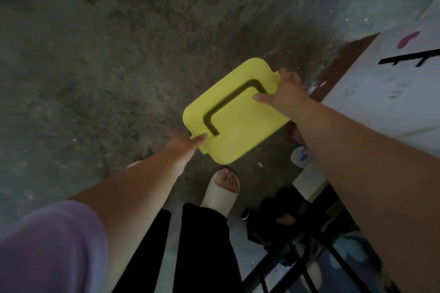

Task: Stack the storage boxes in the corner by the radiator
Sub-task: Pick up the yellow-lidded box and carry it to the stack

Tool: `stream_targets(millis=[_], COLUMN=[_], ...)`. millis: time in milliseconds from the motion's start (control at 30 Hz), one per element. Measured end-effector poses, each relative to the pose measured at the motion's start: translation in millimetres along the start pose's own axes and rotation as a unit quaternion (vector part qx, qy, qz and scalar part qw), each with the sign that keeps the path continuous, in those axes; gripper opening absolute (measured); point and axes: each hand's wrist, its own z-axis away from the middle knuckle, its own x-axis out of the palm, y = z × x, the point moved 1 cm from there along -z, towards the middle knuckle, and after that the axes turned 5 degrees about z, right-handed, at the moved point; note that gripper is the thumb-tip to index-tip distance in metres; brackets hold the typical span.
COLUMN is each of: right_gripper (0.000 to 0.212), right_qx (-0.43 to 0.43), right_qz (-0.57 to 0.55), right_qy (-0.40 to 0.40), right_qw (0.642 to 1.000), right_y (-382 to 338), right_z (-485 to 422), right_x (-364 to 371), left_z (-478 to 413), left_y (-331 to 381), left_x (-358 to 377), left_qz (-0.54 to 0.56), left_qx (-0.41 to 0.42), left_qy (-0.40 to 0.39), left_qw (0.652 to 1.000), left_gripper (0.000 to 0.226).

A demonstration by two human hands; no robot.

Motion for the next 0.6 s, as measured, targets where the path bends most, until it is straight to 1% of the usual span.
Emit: stream_targets(millis=[67, 167, 267, 333, 467, 600], right_gripper=[0.111, 0.114, 0.112, 0.112, 0.113, 0.106], right_qx=[-0.002, -0.004, 0.005, 0.014, 0.029, 0.029], right_qz=[-0.011, -0.031, -0.034, -0.032, -0.056, -0.109], right_qy=[-0.004, -0.018, -0.010, -0.008, -0.009, 0.003], right_qw=[1.000, 0.999, 0.999, 0.999, 0.998, 0.994], right_y=[5, 9, 12, 13, 12, 2], right_z=[-13, -25, -31, -31, -16, 15], right_x=[5, 12, 17, 18, 21, 16], left_z=[-10, -17, -19, -19, -13, 4], left_y=[-4, -5, 0, 2, 9, 23], left_x=[9, 22, 29, 26, 4, -27], left_qz=[0.033, 0.094, 0.133, 0.139, 0.128, 0.080], left_qx=[-0.003, 0.019, 0.009, 0.011, 0.052, 0.099], left_qy=[-0.009, -0.035, -0.038, -0.033, -0.022, -0.004], left_qw=[0.999, 0.995, 0.990, 0.990, 0.990, 0.992], left_gripper=[0.096, 0.079, 0.073, 0.073, 0.074, 0.086])
